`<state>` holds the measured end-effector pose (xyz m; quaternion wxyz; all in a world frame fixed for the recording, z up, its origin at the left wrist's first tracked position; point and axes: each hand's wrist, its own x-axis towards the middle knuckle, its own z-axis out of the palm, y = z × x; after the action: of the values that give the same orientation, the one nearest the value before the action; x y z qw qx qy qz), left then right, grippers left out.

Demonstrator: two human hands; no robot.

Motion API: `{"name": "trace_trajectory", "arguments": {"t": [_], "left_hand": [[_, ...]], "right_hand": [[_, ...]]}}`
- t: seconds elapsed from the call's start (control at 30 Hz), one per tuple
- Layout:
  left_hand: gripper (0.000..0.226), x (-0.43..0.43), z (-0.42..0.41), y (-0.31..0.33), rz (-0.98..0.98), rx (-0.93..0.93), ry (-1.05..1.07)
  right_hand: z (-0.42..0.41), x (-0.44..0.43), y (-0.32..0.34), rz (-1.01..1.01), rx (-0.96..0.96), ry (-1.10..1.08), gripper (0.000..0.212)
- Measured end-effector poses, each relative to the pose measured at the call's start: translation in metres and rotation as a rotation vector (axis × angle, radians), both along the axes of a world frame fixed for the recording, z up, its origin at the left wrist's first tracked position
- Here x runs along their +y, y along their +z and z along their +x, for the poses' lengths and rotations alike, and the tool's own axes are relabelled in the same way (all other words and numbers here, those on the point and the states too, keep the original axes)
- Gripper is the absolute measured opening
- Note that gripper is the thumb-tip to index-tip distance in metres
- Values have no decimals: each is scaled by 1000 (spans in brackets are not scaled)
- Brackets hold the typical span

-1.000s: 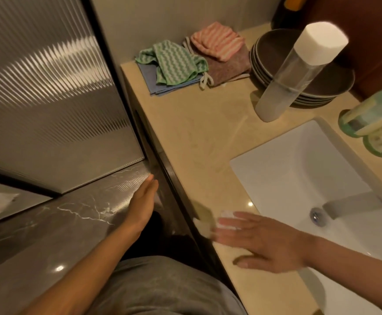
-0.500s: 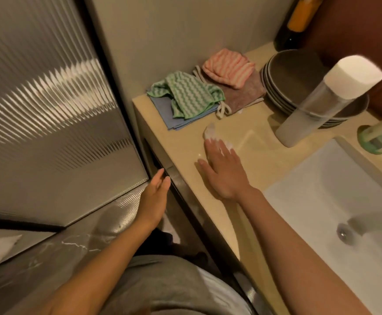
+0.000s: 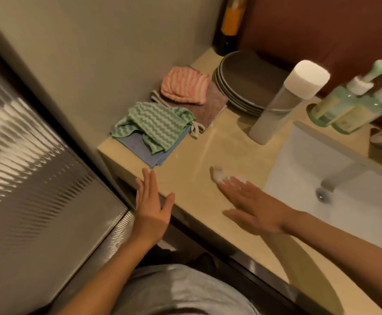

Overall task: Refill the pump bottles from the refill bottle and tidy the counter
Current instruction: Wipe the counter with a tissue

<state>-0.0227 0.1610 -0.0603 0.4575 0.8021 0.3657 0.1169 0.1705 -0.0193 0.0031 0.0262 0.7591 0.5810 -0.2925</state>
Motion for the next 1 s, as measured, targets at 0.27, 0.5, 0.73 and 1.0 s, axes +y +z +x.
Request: {"name": "trace_trajectory", "arguments": {"t": [0.27, 0.5, 0.73, 1.0], "left_hand": [[67, 12, -12, 6, -144, -112, -48], [63, 23, -28, 9, -190, -165, 14], [57, 15, -23, 12, -117, -115, 8], [53, 0, -7, 20, -46, -118, -55]], "right_hand": [[7, 96, -24, 91, -161, -502, 67], [-85, 122, -28, 184, -130, -319, 65], [-119, 73, -22, 207, -83, -72, 66], [-39, -18, -12, 89, -133, -94, 64]]}}
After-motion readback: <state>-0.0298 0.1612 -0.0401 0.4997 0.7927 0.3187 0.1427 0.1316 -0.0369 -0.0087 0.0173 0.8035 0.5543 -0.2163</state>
